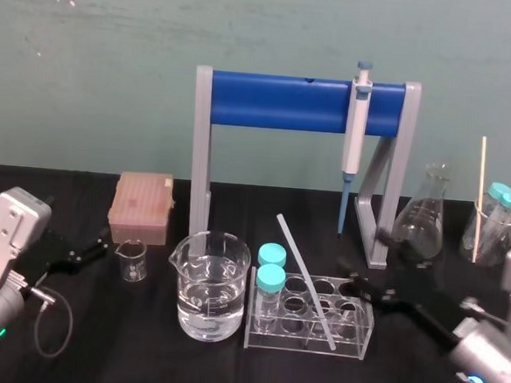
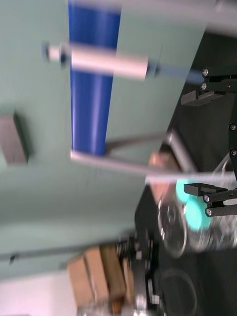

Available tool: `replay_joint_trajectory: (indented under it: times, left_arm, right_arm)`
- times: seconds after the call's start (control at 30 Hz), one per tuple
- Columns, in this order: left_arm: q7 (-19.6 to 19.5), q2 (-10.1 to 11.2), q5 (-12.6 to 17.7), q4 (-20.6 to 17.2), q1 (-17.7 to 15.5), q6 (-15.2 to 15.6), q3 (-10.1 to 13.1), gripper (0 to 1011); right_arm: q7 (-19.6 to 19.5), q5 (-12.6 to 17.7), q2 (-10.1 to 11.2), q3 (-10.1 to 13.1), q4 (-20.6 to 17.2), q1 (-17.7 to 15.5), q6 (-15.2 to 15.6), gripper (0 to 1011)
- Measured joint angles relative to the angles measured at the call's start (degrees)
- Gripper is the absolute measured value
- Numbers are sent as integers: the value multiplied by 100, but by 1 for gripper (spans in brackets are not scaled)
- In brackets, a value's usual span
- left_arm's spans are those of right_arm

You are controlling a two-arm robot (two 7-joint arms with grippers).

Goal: Pick up the stirring rod with one hand, then place it down.

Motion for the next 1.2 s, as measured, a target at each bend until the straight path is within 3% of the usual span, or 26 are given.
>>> replay_joint_trajectory:
  times: [0.17,0.2,0.3,0.4,0.57,1.2]
  left_arm:
    - [0,0,0,0,0,0,0,1000]
    - [0,0,0,0,0,0,-1,1000]
    - [0,0,0,0,0,0,0,1000]
    - [0,0,0,0,0,0,0,1000]
    - [0,0,0,0,0,0,0,1000]
    - [0,0,0,0,0,0,0,1000]
  right_arm:
    - [-1057,-429,67,374,-332,-374,258,1003]
    - [-1510,-635,40,473,-394,-451,420,1003]
    - [-2278,-1022,-52,617,-463,-528,772,1003]
    - [-2691,-1244,-139,681,-457,-517,1071,1003]
    - [-2883,-1400,-216,706,-397,-455,1314,1003]
    - [-2870,-1370,-191,707,-422,-482,1258,1003]
